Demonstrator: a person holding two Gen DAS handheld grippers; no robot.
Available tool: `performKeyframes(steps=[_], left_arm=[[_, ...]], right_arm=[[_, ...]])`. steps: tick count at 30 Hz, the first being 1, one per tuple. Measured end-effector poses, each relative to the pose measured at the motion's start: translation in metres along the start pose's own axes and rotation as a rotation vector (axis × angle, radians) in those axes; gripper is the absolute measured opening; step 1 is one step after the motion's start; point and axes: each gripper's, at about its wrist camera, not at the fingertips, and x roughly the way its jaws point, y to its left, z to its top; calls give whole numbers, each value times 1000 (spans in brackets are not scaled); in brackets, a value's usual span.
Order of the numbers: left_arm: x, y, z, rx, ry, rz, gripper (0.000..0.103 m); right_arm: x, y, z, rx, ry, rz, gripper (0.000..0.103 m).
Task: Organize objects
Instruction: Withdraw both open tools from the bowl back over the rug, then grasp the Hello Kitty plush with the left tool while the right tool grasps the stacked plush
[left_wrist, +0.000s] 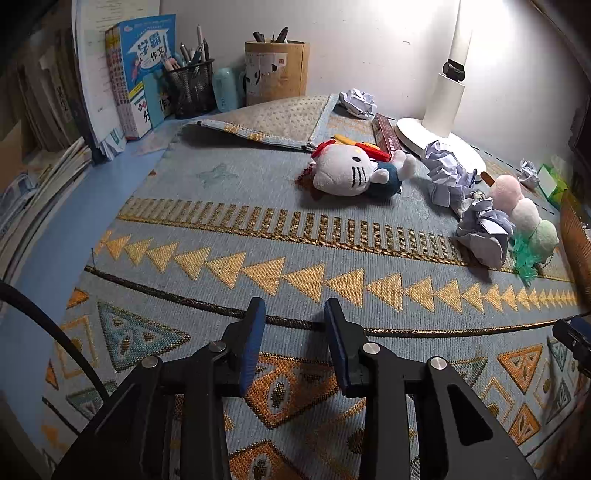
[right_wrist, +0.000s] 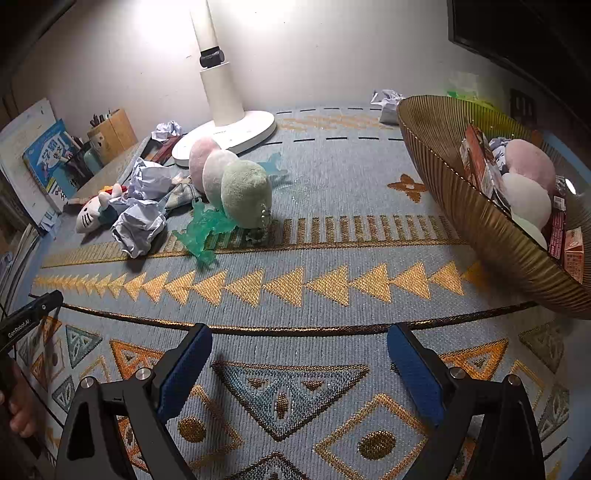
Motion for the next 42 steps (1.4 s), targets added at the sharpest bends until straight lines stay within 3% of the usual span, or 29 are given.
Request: performKeyframes(steps=[1, 4, 5, 7, 20, 22, 28, 31, 34, 37, 38, 39, 41, 42], left_arm=[[0, -3, 0, 5, -7, 0, 44], [5, -13, 0, 44, 9, -99, 99], [6, -19, -1, 71, 26, -94, 103], [7, -26, -2, 103, 32, -55, 103], [11, -28, 5, 125, 67, -76, 103], [14, -27, 12, 128, 67, -89, 103], [22, -19, 64, 52, -36, -113, 103], [40, -22, 86, 23, -20, -143, 103], [55, -31, 97, 36, -19, -153, 103], [65, -38, 100, 62, -49, -134, 103], [66, -40, 100, 72, -50, -123, 103], [67, -41, 99, 82, -52, -113, 103], [65, -43, 98, 91, -82, -83, 103], [64, -45, 98, 105, -92, -67, 103]], right_arm=[[1, 2, 0, -14, 5, -6, 103], [6, 13, -1, -75, 27, -55, 103], [7, 16, -2, -89, 28, -66, 103], [7, 16, -2, -85, 27, -59, 103], [7, 17, -3, -83, 21, -61, 103], [7, 17, -3, -83, 21, -61, 103], [8, 17, -4, -84, 21, -61, 103], [5, 16, -3, -77, 18, -65, 103], [-9, 17, 7, -83, -57, -25, 103], [-25, 33, 30, -166, -165, -75, 103], [-24, 41, 39, -203, -184, -109, 100], [-20, 47, 48, -237, -193, -142, 86], [-4, 56, 65, -279, -167, -154, 69], [7, 55, 73, -275, -134, -130, 69]])
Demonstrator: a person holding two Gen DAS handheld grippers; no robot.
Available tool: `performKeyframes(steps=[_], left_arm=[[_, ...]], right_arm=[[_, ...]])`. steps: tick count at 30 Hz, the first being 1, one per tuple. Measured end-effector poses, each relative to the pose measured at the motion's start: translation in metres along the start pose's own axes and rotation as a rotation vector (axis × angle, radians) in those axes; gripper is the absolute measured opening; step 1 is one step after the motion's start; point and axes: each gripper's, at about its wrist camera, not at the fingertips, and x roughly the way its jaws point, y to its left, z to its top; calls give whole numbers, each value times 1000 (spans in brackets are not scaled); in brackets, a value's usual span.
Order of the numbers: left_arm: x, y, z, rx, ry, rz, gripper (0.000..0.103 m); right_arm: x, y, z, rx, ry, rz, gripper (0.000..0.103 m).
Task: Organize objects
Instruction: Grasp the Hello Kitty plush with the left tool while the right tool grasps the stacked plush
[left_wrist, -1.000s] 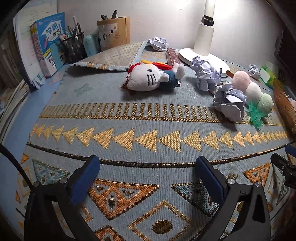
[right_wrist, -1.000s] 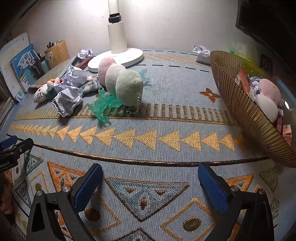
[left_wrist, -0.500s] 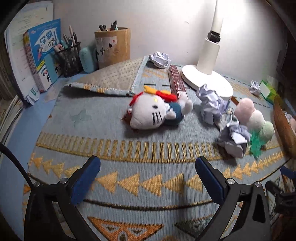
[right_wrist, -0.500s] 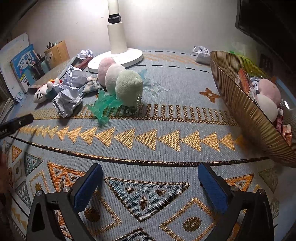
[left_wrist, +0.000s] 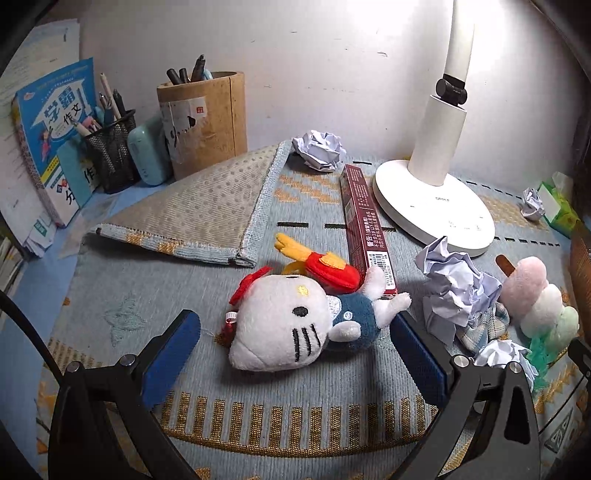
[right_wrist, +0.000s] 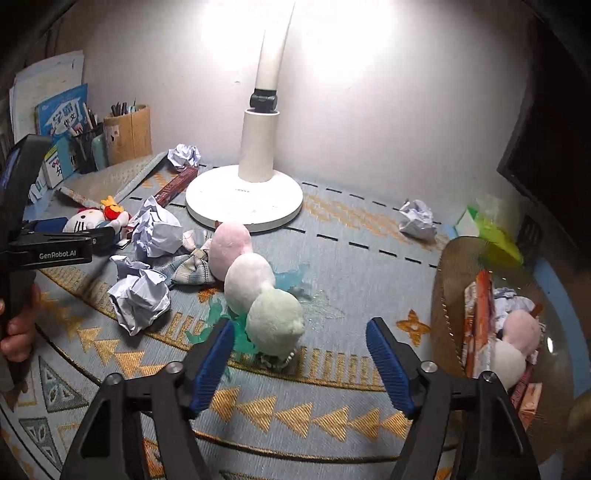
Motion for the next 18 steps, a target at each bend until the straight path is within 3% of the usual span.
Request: performKeyframes(steps=[4, 5, 6, 7, 8, 9, 11, 14, 18], left_arm=[[1, -2, 2, 27, -2, -1, 103], [1, 0, 3, 20, -8, -7, 103], [0, 2, 4, 8, -19, -10, 102], [-2, 4, 4, -4, -38, -16, 97], [-4, 6, 4, -11, -48, -30, 84], [-3, 5, 5, -9, -43, -48, 76], [-2, 3, 5, 7, -34, -42, 72], [-4, 2, 3, 18, -41, -47, 71], [-10, 7, 2, -5, -58, -85, 71]], right_arm=[[39, -12, 5, 94, 84, 141, 66], [41, -16, 4, 123, 75, 178, 48], [41, -18, 1, 144, 79, 210, 39], [41, -20, 0, 166, 83, 234, 36], [37, -18, -5, 187, 74, 233, 34], [34, -19, -7, 198, 69, 234, 32], [26, -21, -14, 234, 64, 247, 32], [6, -29, -28, 296, 35, 258, 32], [-29, -45, -54, 381, -13, 208, 32]])
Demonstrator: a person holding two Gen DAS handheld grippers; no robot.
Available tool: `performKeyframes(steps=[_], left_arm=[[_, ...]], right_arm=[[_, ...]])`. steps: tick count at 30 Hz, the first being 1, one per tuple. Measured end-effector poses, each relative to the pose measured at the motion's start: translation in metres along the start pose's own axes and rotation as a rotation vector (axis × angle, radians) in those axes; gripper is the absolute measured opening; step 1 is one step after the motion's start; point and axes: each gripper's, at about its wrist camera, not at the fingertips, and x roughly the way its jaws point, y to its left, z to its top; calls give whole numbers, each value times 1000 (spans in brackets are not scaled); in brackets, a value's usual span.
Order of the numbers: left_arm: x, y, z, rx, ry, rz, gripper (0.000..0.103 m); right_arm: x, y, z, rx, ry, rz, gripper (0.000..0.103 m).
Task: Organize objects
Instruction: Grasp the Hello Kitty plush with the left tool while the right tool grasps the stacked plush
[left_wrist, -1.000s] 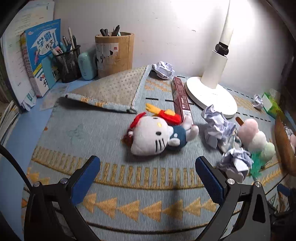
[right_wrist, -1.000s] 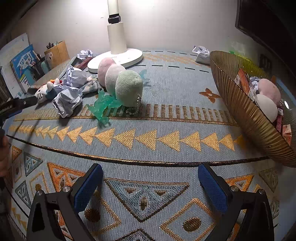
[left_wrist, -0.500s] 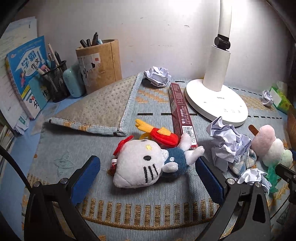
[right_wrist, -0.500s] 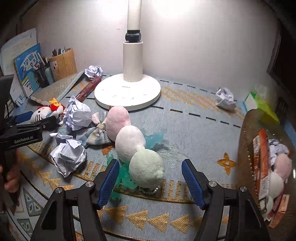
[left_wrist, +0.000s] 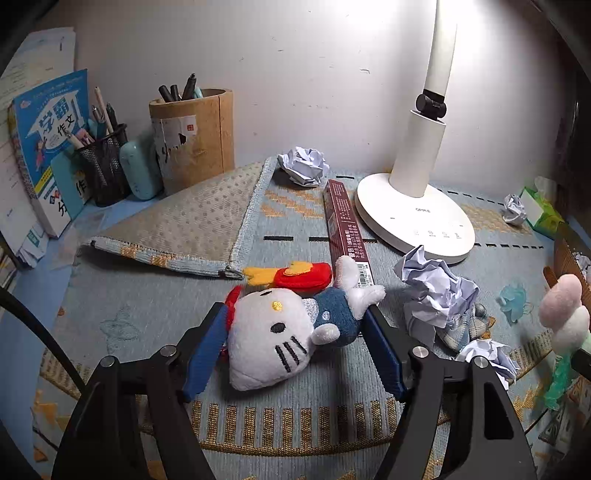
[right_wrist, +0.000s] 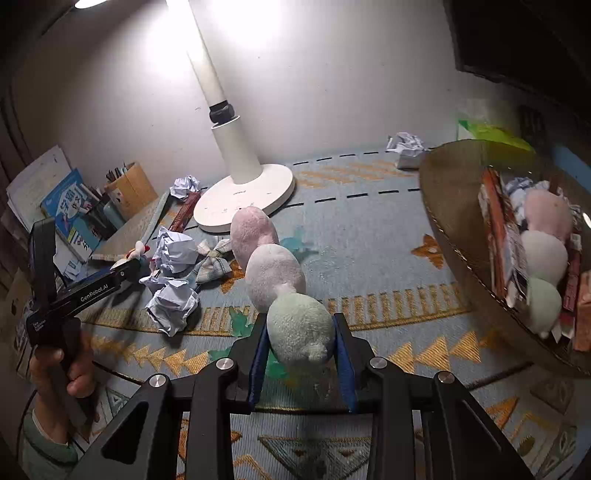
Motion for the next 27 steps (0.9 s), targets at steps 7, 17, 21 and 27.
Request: performKeyframes(steps=[7, 17, 21, 27], left_arm=[[-31, -11, -14, 33, -44, 6, 71], [-88, -14, -71, 2, -36, -39, 71], [-91, -5, -75, -41, -68, -61, 71], [-85, -3, -74, -49, -49, -65, 71]], right_arm=[[-38, -35, -33, 209, 58, 120, 32], [-65, -35, -51, 344, 104, 244, 32], [-70, -37, -73, 351, 176, 228, 32], [-82, -24, -101, 213, 247, 132, 59]])
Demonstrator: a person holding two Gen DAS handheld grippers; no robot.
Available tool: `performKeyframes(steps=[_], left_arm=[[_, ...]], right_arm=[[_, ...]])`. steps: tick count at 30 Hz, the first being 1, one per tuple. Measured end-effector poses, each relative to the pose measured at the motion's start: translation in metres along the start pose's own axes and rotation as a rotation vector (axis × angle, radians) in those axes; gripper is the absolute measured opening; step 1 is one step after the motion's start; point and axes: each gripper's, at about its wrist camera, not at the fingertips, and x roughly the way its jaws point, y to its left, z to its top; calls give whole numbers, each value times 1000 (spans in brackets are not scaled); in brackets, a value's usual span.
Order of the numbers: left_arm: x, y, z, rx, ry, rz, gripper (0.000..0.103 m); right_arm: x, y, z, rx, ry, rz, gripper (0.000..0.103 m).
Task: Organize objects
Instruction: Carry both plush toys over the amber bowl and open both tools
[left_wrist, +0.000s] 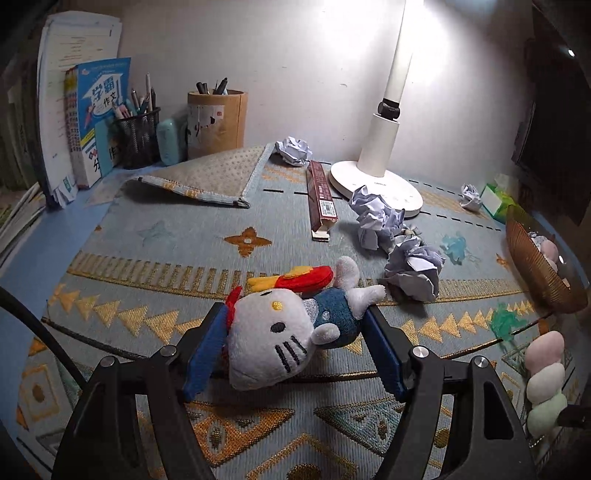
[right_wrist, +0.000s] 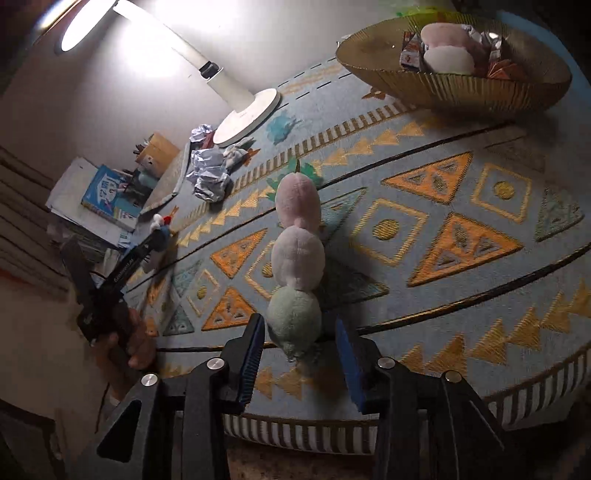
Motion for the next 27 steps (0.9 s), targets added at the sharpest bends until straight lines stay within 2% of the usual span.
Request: performKeyframes(steps=[2, 5, 7, 10, 13, 15, 17, 19, 21, 23, 24, 25, 26, 27], left_arm=[[-3, 1, 0, -8, -14, -9, 71], [-3, 6, -1, -33, -15, -27, 71], [-4, 8, -1, -42, -20, -41, 71], [-5, 8, -2, -44, -19, -42, 71], [-5, 8, -2, -42, -21, -43, 71], [-3, 7, -2, -39, -14, -50, 71], [-2, 6, -2, -32, -7, -55, 72], [-1, 5, -2, -27, -2, -56, 72], [-1, 5, -2, -28, -1, -52, 72], [-2, 6, -2, -32, -2, -48, 72], [-2, 6, -2, -32, -4, -49, 72], [-2, 6, -2, -31, -6, -50, 72], [-3, 6, -2, -30, -6, -50, 72], [-2, 6, -2, -28, -4, -49, 72]], right_arm=[[-8, 7, -2, -58, -74, -145, 80], [-14, 24, 0, -162, -141, -214, 83], [-6, 35, 4, -225, -136, -239, 87], [20, 33, 12, -218, -95, -346, 87], [43, 18, 20, -161, -39, -347, 88], [48, 21, 25, -177, -69, -367, 88], [56, 25, 32, -185, -42, -339, 93], [65, 32, 37, -215, -39, -361, 92], [72, 43, 35, -255, -61, -391, 84], [72, 49, 31, -263, -90, -382, 77], [71, 51, 29, -271, -100, -379, 63], [68, 52, 27, -281, -115, -353, 55], [66, 54, 24, -292, -125, -328, 48], [64, 53, 22, -296, -123, -305, 48]])
